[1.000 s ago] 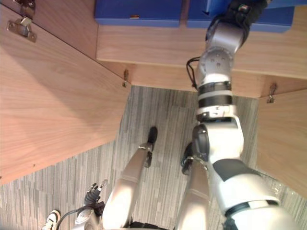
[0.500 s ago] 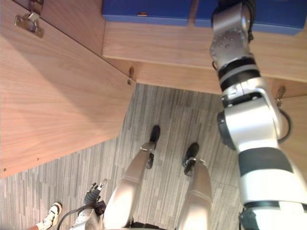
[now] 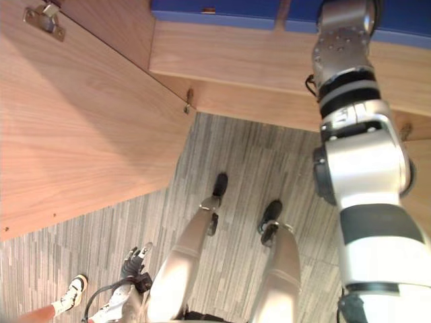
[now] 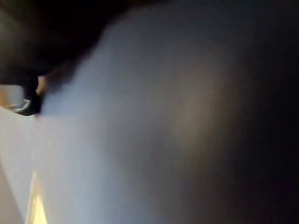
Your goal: Walk over to the cabinet, pick up the folder, carry it to the office cabinet, place the folder inside the office cabinet, then close the office cabinet door
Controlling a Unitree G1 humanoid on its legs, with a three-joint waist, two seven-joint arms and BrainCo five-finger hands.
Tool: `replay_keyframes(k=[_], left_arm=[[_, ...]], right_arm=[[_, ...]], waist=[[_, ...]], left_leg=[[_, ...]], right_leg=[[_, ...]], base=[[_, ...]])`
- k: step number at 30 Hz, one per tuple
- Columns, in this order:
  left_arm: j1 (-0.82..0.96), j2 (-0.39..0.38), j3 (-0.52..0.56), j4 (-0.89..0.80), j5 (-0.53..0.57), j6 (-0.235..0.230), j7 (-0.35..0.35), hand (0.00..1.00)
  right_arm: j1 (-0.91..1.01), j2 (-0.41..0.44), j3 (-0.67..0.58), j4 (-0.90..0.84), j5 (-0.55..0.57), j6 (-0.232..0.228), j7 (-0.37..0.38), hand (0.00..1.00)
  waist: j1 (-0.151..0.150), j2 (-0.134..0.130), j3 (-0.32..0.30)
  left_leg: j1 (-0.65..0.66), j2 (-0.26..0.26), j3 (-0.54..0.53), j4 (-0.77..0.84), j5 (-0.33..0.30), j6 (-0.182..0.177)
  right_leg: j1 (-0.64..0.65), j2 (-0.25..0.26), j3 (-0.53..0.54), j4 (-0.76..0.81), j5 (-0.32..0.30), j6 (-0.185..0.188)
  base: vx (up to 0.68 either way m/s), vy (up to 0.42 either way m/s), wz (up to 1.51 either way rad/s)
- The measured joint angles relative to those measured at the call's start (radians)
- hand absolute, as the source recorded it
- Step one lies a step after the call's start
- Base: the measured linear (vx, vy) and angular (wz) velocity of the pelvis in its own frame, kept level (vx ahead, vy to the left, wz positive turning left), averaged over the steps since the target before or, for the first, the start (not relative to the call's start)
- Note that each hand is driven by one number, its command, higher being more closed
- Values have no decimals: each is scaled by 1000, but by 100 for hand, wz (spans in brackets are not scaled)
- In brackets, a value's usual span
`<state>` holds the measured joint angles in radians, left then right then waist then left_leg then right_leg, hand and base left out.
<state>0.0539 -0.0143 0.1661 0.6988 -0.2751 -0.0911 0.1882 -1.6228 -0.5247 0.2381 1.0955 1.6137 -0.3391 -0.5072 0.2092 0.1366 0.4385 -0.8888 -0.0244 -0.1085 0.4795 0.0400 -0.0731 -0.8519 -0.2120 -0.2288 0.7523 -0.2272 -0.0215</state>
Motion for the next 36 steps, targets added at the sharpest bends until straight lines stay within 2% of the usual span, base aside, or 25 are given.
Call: replay_keyframes(k=[6, 17, 21, 31, 36], left_arm=[[-16, -1, -1, 0, 0, 2, 0, 0], [-24, -1, -3, 3, 0, 3, 1, 0], [-25, 0, -4, 6, 0, 2, 1, 0], [-25, 0, -3, 9, -1, 2, 1, 0], [-25, 0, -2, 9, -1, 1, 2, 0]], right_arm=[[25, 10, -24, 2, 22, -9, -35, 100], [85, 38, -42, 7, -8, -7, -62, 100], [89, 37, -37, 35, -45, 12, -74, 100], [89, 22, 101, 58, -63, 64, -84, 100], [89, 21, 127, 58, -69, 73, -84, 100]], waist=[[-3, 0, 0], [-3, -1, -1], [-5, -3, -1], [-6, -12, -7], [-7, -14, -8]], left_leg=[[1, 2, 2, 10, 0, 0], [6, 15, 27, 14, 1, 9], [15, 19, 35, -6, 16, 5], [41, 30, 37, -59, 40, 0], [53, 31, 35, -77, 45, 0]], right_leg=[[1, 1, 1, 2, 0, 0], [5, 0, 4, 10, 1, 0], [6, 0, 5, 1, 4, -2], [22, 15, 4, -40, 23, -2], [33, 16, 0, -47, 24, -3]], base=[[0, 0, 0], [0, 0, 0], [0, 0, 0], [27, 11, -3], [6, 0, 0]])
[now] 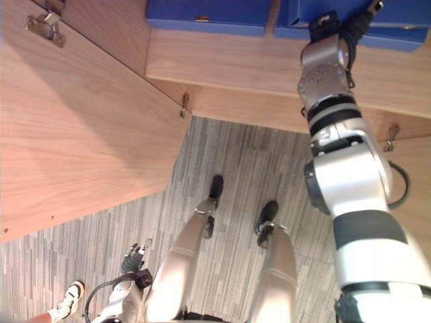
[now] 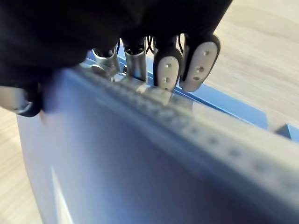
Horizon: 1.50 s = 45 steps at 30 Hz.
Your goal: Walk over to the cabinet, pick up the folder, carry it to the office cabinet, place the folder inside the office cabinet, then close the office cabinet door
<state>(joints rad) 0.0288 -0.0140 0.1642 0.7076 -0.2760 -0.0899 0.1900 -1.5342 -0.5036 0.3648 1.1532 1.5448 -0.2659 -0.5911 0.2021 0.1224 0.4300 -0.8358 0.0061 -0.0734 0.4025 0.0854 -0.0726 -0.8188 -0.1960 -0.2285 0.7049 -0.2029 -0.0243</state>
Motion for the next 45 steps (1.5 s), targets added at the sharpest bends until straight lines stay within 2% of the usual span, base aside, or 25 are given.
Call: replay_keyframes(k=[12, 13, 17, 23, 29, 35, 41, 45], left_arm=[[0, 0, 1, 0, -4, -3, 1, 0], [0, 1, 1, 0, -4, -3, 2, 0], [0, 1, 1, 0, -3, -4, 4, 0], [0, 4, 3, -1, -4, -7, 4, 0], [0, 8, 3, -1, -4, -8, 3, 0], [0, 13, 4, -1, -4, -11, 3, 0], [0, 17, 4, 1, -4, -13, 4, 0], [-2, 16, 15, 7, -4, -15, 5, 0]], right_arm=[[-1, -2, 40, 22, -33, 9, -1, 100], [-2, -3, 57, 22, -34, 9, -1, 0], [-15, -5, 101, 22, -53, 22, 5, 0], [-51, -9, 147, 21, -117, 50, 52, 0], [-51, -34, 173, 20, -159, 67, 60, 0], [-50, -39, 169, 19, -230, 82, 65, 0], [-47, -39, 164, 15, -242, 88, 74, 0], [-6, -32, 82, -45, -251, 87, 80, 0]], waist=[[-5, -2, 0], [-6, -2, 0], [-9, -4, 1], [-9, -8, 4], [-9, -16, 7], [-14, -26, 13], [-16, -27, 13], [-16, -29, 14]], left_leg=[[-1, 3, -2, -11, 4, 0], [-1, 3, -2, -13, 5, -1], [-1, 3, -2, -11, 6, -1], [-1, 4, -2, -12, 6, -1], [-1, 4, -2, -17, 6, 0], [-1, 4, -3, -18, 6, 0], [-2, 6, -2, -17, 6, 0], [-4, 15, 0, -17, 6, 0]], right_leg=[[0, 4, -3, -9, 4, 0], [0, 4, -4, -10, 4, 0], [-1, 5, -5, -11, 4, 0], [-1, 5, -5, -11, 4, 0], [-2, 6, -5, -16, 4, 0], [-2, 7, -6, -19, 4, 0], [-1, 9, -6, -22, 6, 0], [0, 19, -6, -33, 13, -3]], base=[[8, 1, 0], [0, 0, 0], [8, 0, 0], [0, 0, 0], [0, 0, 0], [0, 0, 0], [0, 0, -1], [10, 2, -6]])
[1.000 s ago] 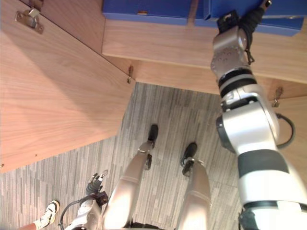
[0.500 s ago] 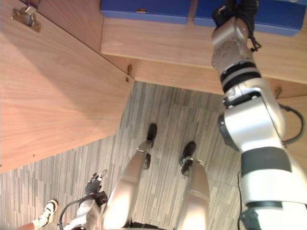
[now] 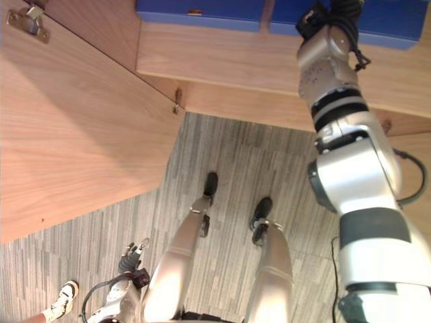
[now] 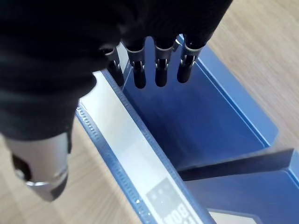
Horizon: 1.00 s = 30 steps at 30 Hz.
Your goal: Walk over to the cabinet, pick up the folder, carry it to the office cabinet, place the folder inside the office cabinet, then close the office cabinet door
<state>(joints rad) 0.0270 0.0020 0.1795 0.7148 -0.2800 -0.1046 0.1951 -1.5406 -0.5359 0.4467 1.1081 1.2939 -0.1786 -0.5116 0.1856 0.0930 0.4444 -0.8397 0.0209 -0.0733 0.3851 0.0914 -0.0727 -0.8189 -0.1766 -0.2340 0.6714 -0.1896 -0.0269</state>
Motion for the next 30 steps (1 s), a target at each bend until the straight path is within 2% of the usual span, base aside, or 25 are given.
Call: replay_keyframes(k=[3, 5, 6, 10, 14, 17, 24, 27, 30], left_arm=[[-4, 0, 4, 19, 0, 0, 1, 0], [-5, 0, 12, 33, 0, 1, 5, 0], [-5, 0, 14, 35, 0, 1, 6, 0], [-6, 2, 30, 64, -4, 2, 10, 0], [-10, 5, 32, 86, -4, 3, 14, 0], [-10, 4, 30, 115, -5, 10, 15, 0], [-9, 9, 25, 139, -9, 16, 14, 0], [-9, 14, 21, 140, -8, 15, 13, 0], [-5, 23, 9, 140, -7, 13, 9, 0]], right_arm=[[38, 24, -110, -37, 32, -22, 3, 0], [76, 50, -210, -94, 67, -59, 4, 0], [87, 56, -238, -114, 68, -64, 5, 0], [169, 130, -449, -295, 100, -141, 8, 0], [242, 184, -590, -441, 101, -215, 9, 0], [265, 197, -634, -492, 102, -248, 13, 0], [322, 199, -687, -574, 97, -256, 49, 0], [342, 201, -678, -574, 92, -249, 70, 0], [357, 196, -598, -574, 52, -218, 100, 0]], waist=[[-5, -2, 0], [-10, -5, -1], [-10, -5, -1], [-16, -17, -1], [-20, -20, -1], [-26, -21, -1], [-30, -26, 0], [-30, -29, 1], [-38, -30, 1]], left_leg=[[1, 3, 1, 0, 0, 0], [1, 6, 3, 0, 0, 0], [2, 6, 4, 0, 0, 0], [3, 20, 13, -3, 0, 0], [5, 20, 17, -3, -1, 1], [6, 20, 20, -3, -1, 2], [13, 29, 31, -8, -1, 2], [17, 33, 35, -11, -1, 2], [18, 37, 37, -12, -1, 2]], right_leg=[[0, 3, 0, -1, 1, -2], [0, 5, 1, -4, 3, -3], [0, 6, 2, -5, 4, -3], [3, 21, 11, -28, 19, -2], [3, 21, 15, -34, 21, -1], [3, 21, 17, -36, 23, 0], [4, 31, 26, -47, 30, -1], [6, 35, 30, -50, 32, -2], [6, 39, 33, -55, 35, -1]], base=[[8, 2, -1], [20, 9, -4], [20, 15, -7], [22, 24, -13], [0, 0, 0], [5, 7, -1], [14, 2, -5], [19, -6, -7], [23, -2, -5]])
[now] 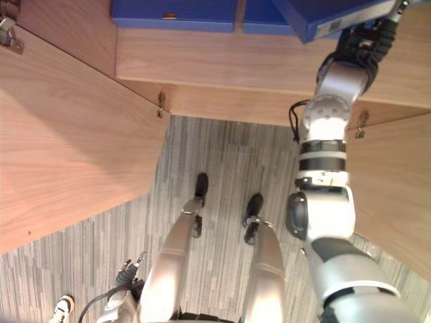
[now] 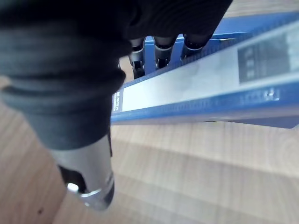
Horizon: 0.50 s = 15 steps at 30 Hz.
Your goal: Walk over to the cabinet, pick up the folder, carry it to the office cabinet, place the folder inside the office cabinet, then close the office cabinet door
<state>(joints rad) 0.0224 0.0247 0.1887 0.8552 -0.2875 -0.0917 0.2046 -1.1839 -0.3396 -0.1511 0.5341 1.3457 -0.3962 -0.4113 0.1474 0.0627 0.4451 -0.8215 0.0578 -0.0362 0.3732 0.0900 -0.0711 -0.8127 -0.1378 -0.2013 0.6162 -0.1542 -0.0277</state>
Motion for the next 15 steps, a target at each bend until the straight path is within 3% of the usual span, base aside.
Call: replay_keyframes(k=[3, 9, 15], left_arm=[[3, 8, -11, 0, 3, -4, -8, 0], [16, 21, -23, -2, 4, -17, -38, 0], [39, 21, -32, -3, 9, -28, -39, 0]], right_arm=[[0, -10, 96, 1, -61, 61, 29, 0], [-3, -21, 353, 13, -300, 228, 113, 0], [-34, -48, 491, 41, -448, 294, 173, 0]], waist=[[-3, -1, 0], [-2, -19, -4], [-1, -29, -2]], left_leg=[[1, 1, 1, 0, 0, 0], [4, 7, 2, 0, -1, 1], [5, 9, 5, 0, -1, 1]], right_leg=[[0, 1, 1, -2, 1, 1], [10, 9, 1, -19, 10, 3], [12, 11, 1, -23, 12, 3]], base=[[0, 0, 0], [13, 6, -2], [0, 0, 0]])
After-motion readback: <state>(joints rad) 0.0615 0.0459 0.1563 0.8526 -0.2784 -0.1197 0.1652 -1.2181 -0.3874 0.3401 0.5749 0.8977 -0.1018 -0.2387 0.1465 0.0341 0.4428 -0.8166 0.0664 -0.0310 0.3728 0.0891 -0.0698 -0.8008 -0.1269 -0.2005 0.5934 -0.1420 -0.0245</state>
